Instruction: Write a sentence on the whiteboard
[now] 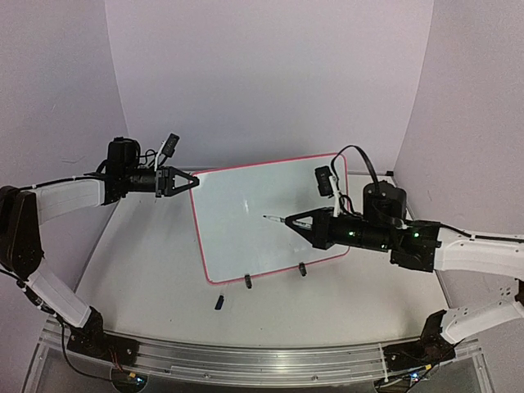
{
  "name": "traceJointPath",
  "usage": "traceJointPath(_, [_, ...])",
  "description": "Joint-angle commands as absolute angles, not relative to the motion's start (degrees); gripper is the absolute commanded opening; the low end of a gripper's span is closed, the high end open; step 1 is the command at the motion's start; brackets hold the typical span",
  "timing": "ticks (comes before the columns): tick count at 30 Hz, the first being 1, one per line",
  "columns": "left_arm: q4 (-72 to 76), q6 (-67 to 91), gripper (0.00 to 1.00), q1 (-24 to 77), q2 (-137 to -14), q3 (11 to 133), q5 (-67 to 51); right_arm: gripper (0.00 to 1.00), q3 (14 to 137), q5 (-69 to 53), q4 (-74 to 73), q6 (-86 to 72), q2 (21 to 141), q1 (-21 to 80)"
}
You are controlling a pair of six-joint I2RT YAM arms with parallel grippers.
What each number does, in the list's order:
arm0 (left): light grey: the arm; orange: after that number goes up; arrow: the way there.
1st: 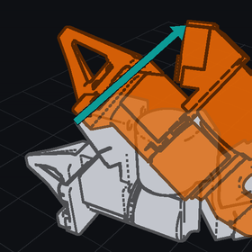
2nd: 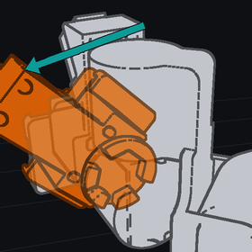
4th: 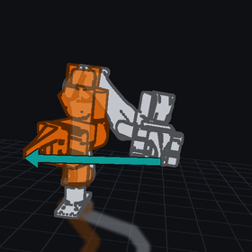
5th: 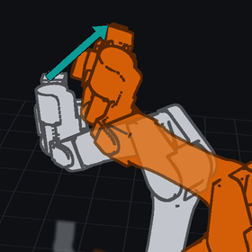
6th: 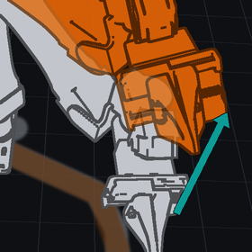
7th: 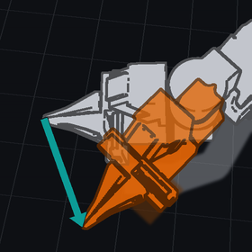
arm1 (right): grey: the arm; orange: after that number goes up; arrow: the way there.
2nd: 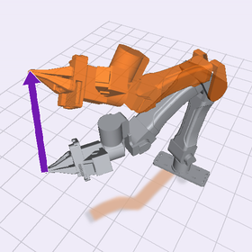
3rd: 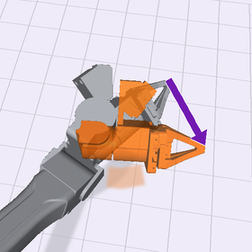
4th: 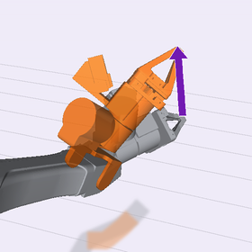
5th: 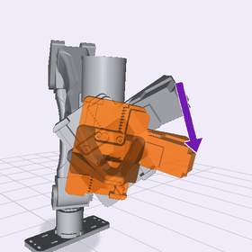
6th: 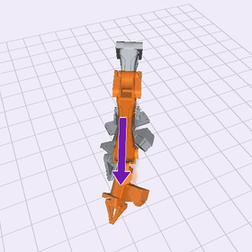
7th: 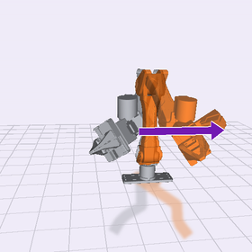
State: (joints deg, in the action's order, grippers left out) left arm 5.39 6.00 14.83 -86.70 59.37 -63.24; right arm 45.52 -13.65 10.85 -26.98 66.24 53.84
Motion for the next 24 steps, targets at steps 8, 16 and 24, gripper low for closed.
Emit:
traceJointPath(8, [0.57, 0.44, 0.00, 15.50, -86.37, 59.23, -63.12, 0.00, 57.39, -7.15, 30.87, -24.86, 85.99, 57.99])
traceJointPath(16, [-2.04, -1.44, 0.00, 15.49, -85.66, 59.77, -62.68, 0.00, 65.47, -7.39, 33.08, -23.11, 95.16, 58.14])
traceJointPath(24, [-2.44, -1.76, 0.00, 15.47, -85.72, 60.12, -62.65, 0.00, 71.72, -8.09, 33.07, -22.34, 101.55, 58.10])
